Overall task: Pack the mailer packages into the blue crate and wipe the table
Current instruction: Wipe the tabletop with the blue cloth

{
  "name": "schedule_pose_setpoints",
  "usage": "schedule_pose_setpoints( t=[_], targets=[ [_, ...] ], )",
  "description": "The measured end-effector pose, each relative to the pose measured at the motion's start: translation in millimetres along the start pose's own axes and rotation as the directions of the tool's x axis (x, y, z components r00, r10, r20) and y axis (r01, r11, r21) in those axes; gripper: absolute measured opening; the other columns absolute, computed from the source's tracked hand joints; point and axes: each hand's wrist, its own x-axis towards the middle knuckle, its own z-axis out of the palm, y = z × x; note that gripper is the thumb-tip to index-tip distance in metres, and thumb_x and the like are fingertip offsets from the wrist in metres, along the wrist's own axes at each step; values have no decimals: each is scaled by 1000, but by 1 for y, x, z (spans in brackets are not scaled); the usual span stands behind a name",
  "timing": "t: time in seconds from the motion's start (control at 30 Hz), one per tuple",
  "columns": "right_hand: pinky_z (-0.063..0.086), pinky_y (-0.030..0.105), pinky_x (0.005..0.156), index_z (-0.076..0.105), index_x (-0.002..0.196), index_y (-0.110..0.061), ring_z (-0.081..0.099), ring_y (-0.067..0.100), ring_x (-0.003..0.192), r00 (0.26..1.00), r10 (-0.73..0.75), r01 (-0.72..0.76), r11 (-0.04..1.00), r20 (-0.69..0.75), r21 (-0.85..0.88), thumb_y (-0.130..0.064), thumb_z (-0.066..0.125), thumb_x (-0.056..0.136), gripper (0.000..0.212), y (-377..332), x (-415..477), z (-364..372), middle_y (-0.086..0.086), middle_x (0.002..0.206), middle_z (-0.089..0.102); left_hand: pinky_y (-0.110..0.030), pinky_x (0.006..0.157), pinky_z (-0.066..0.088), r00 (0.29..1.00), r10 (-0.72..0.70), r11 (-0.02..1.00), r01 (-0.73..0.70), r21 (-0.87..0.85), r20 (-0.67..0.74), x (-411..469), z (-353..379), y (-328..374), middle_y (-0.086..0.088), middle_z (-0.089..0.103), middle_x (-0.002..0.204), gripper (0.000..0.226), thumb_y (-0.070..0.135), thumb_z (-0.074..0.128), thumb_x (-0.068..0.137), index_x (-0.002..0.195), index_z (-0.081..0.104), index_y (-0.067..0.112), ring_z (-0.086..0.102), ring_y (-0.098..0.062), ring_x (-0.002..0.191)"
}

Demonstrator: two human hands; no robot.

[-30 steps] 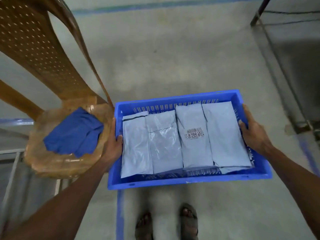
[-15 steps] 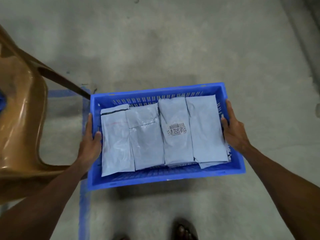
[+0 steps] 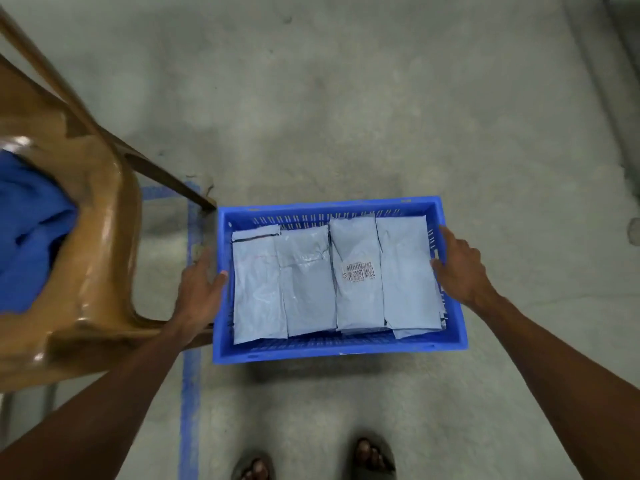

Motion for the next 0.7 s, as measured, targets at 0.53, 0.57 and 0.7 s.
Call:
schedule_pose_setpoints(
  t=[0.53, 0.57, 0.7],
  targets=[
    [43, 38, 98, 46, 140, -17, 55, 34, 119, 597, -771, 745, 635, 220, 205, -8, 54, 89, 52, -458, -178, -111, 14, 134, 56, -35, 100, 42, 978, -84, 996, 83, -14, -190, -132, -310, 28, -15, 57, 124, 46, 15, 57, 88, 134, 54, 8, 57, -29, 113],
    [42, 37, 100, 45, 142, -14, 54, 35, 122, 583, -774, 753, 629, 249, 193, -8, 54, 90, 52, -474, -180, -99, 16, 137, 54, -34, 98, 41, 972, -107, 994, 109, -4, -209, -124, -320, 17, -15, 58, 123, 45, 12, 58, 89, 133, 54, 9, 57, -30, 112],
    [37, 40, 108, 40, 146, -8, 46, 36, 132, 533, -753, 782, 612, 387, 114, -10, 52, 93, 54, -521, -157, -36, 20, 145, 47, -35, 102, 37, 979, -117, 991, 126, 46, -167, -72, -330, -38, -16, 57, 125, 45, 17, 56, 93, 136, 51, 8, 54, -32, 117]
  ],
)
